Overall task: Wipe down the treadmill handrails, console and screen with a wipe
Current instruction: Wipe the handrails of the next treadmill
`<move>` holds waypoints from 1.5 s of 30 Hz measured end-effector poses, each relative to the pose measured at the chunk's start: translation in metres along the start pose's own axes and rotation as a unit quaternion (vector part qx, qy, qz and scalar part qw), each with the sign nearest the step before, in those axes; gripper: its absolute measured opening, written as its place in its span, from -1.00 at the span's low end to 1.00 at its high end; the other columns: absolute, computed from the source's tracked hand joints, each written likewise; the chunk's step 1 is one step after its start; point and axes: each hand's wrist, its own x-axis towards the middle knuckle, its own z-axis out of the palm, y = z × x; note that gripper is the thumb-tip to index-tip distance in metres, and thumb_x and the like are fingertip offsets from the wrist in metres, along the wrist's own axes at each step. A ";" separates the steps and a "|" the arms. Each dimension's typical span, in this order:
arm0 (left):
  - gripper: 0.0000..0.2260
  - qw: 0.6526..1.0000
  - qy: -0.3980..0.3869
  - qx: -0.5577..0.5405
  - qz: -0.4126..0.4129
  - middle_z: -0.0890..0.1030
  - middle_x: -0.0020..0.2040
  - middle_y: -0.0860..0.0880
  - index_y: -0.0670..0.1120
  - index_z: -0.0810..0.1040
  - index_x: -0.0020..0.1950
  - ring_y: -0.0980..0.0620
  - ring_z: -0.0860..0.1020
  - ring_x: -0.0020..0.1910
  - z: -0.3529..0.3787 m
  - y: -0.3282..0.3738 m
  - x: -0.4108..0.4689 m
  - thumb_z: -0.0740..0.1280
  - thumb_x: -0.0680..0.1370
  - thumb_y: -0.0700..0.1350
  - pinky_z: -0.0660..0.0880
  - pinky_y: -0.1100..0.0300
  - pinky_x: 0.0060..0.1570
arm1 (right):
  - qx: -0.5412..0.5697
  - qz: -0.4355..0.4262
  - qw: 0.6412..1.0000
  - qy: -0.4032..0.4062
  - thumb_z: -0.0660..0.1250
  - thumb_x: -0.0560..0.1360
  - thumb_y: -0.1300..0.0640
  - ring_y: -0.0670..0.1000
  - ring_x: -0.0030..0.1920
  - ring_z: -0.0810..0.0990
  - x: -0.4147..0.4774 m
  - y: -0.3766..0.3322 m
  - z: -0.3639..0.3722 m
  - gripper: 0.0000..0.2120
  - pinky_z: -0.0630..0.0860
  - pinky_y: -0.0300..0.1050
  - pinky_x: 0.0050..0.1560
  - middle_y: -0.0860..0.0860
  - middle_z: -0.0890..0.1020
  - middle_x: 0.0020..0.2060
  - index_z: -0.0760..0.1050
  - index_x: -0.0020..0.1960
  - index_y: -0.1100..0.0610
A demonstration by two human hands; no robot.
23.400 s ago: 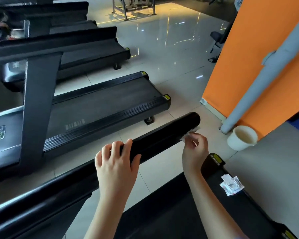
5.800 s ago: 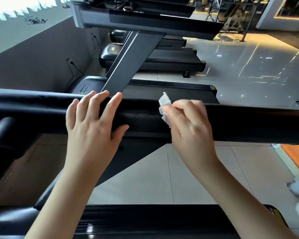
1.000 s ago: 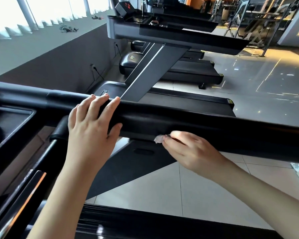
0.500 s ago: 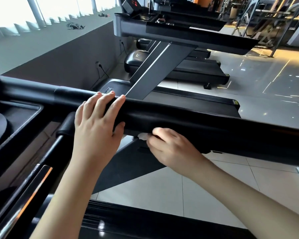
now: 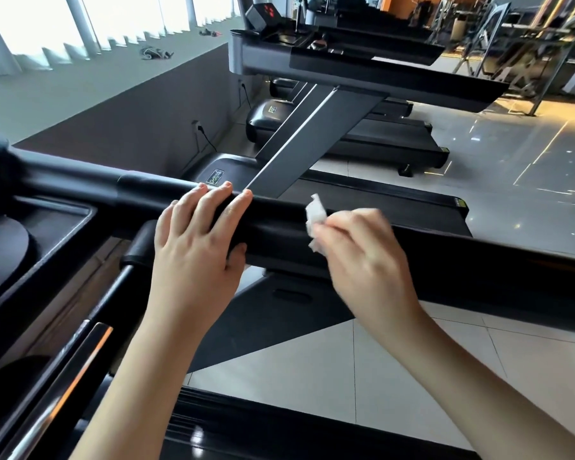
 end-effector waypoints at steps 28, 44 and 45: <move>-0.43 0.994 -0.043 0.034 -0.093 0.49 0.31 -0.18 -0.16 0.50 0.34 -0.17 0.40 0.25 -0.026 -0.013 -0.016 0.49 0.33 -0.29 0.45 -0.13 0.15 | 0.048 0.003 0.997 -0.067 0.45 0.32 0.51 0.10 -0.18 0.47 0.038 -0.019 0.025 -0.78 0.39 -0.25 -0.08 0.06 0.59 -0.23 0.64 -0.09 0.29; -0.37 0.969 -0.104 0.026 -0.222 0.49 0.23 -0.19 -0.20 0.37 0.45 -0.26 0.47 0.11 -0.044 -0.025 -0.025 0.50 0.45 -0.06 0.48 -0.11 0.03 | -0.027 -0.190 0.977 -0.093 0.16 0.65 0.29 0.06 -0.16 0.59 0.019 -0.014 0.016 -0.74 0.58 -0.10 -0.08 0.04 0.64 -0.14 0.64 0.04 0.25; -0.37 0.970 -0.104 0.033 -0.217 0.50 0.22 -0.19 -0.21 0.38 0.44 -0.25 0.48 0.10 -0.043 -0.025 -0.025 0.50 0.44 -0.06 0.49 -0.11 0.01 | -0.016 -0.167 0.982 -0.085 0.25 0.60 0.31 0.06 -0.16 0.56 0.023 -0.013 0.018 -0.81 0.56 -0.11 -0.06 0.05 0.63 -0.15 0.63 0.10 0.26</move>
